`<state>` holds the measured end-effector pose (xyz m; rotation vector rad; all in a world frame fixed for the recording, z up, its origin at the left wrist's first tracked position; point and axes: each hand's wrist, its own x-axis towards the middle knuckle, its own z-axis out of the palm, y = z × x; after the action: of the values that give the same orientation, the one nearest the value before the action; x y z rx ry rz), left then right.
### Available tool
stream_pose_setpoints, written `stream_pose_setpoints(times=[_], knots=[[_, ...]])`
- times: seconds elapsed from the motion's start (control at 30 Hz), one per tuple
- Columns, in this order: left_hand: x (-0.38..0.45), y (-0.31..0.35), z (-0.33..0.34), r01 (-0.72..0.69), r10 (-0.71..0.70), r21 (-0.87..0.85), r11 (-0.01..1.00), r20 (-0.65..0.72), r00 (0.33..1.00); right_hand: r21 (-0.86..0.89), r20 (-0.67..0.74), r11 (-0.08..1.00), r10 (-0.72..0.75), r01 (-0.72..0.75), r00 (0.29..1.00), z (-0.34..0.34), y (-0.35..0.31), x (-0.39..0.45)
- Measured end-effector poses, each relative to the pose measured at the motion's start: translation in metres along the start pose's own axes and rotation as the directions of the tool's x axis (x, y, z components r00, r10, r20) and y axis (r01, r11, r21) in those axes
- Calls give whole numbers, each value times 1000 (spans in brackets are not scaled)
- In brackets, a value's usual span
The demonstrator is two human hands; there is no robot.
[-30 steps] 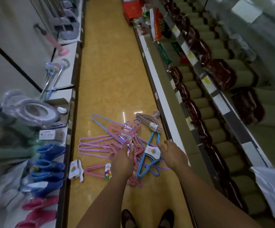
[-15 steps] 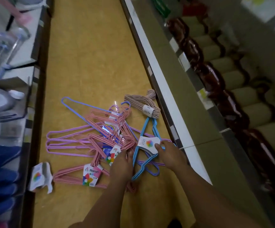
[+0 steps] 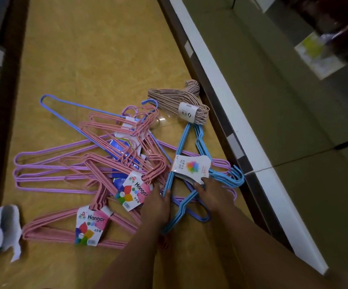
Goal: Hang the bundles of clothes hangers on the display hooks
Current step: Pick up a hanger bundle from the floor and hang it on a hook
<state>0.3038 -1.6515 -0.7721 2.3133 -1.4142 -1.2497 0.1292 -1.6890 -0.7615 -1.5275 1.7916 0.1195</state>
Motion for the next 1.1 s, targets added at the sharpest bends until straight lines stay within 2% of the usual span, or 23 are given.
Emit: stream_pose_setpoints(times=[0.17, 0.37, 0.47, 0.53, 0.6, 0.67, 0.73, 0.77, 0.83, 0.9, 0.97, 1.1], knots=[[18, -10, 21, 9, -14, 129, 992, 37, 999, -29, 58, 1000, 15, -13, 998, 21, 12, 14], [23, -13, 36, -15, -2, 280, 960, 60, 998, 42, 20, 998, 44, -45, 999, 30, 12, 11], [27, -14, 35, 40, -54, 233, 972, 54, 997, 90, -24, 995, 48, -46, 999, 27, 10, 7], [29, -11, 30, 28, -44, 176, 984, 83, 996, 115, -82, 992, 65, -55, 995, 26, 10, 5], [31, -3, 22, 14, -22, 126, 992, 67, 997, 194, -144, 976, 132, -103, 981, 24, 10, 6], [32, 4, 16, 13, -17, 108, 994, 42, 999, 329, -137, 925, 244, -188, 960, 25, 6, 7], [29, 10, 10, 40, -43, 59, 997, 56, 998, 538, -58, 800, 351, -268, 934, 27, -2, 10], [28, 12, 7, 51, -53, 31, 998, 74, 996, 670, 6, 680, 395, -297, 919, 28, -7, 12], [23, 14, 0, 49, -49, -3, 999, 106, 993, 865, 179, 352, 447, -356, 876, 25, -19, 16], [18, 13, -12, 35, -40, 37, 999, 135, 990, 915, 333, 70, 422, -397, 843, 18, -30, 12], [16, 7, -23, 8, -21, 82, 997, 161, 987, 914, 381, -29, 400, -405, 833, 18, -38, 9], [14, 0, -44, 46, -59, 66, 997, 205, 977, 918, 380, -44, 374, -393, 846, 16, -69, 1]])
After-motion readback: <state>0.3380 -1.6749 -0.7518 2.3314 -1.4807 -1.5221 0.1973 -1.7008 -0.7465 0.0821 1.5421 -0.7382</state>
